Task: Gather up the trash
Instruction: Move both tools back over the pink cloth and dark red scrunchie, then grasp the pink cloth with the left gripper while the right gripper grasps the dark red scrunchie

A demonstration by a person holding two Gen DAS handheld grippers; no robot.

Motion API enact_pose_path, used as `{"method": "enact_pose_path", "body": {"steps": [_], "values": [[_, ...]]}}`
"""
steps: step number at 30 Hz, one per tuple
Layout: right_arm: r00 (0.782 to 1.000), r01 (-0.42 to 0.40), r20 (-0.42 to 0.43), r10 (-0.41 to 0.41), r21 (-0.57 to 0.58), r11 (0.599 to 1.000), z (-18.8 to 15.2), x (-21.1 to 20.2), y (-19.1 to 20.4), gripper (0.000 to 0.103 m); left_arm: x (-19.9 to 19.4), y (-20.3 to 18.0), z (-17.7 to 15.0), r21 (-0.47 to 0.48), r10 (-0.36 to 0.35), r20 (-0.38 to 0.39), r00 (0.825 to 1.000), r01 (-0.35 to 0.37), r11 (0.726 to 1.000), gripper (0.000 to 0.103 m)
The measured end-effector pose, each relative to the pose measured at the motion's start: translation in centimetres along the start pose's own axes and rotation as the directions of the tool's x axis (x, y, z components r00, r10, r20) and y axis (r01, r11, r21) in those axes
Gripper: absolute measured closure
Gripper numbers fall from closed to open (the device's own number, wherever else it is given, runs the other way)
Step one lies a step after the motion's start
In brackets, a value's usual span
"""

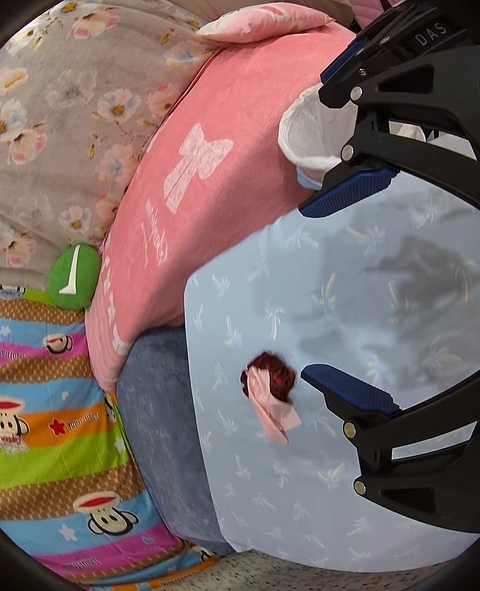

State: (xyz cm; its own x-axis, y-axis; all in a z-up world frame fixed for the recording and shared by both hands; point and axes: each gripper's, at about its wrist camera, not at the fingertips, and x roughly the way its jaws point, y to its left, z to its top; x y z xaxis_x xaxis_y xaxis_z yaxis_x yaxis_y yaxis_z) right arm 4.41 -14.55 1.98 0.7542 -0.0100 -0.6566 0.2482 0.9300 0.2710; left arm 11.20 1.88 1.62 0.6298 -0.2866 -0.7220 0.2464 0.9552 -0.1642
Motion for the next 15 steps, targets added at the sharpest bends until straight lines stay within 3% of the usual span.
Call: {"method": "enact_pose_path", "body": {"steps": [15], "values": [[0.991,-0.062,-0.12,0.05,-0.1,0.993,-1.7,7.1,7.7,0.054,3.3,9.8,-0.4,-0.162,0.09,-0.074,0.993,-0.101,0.982,0.025]]}}
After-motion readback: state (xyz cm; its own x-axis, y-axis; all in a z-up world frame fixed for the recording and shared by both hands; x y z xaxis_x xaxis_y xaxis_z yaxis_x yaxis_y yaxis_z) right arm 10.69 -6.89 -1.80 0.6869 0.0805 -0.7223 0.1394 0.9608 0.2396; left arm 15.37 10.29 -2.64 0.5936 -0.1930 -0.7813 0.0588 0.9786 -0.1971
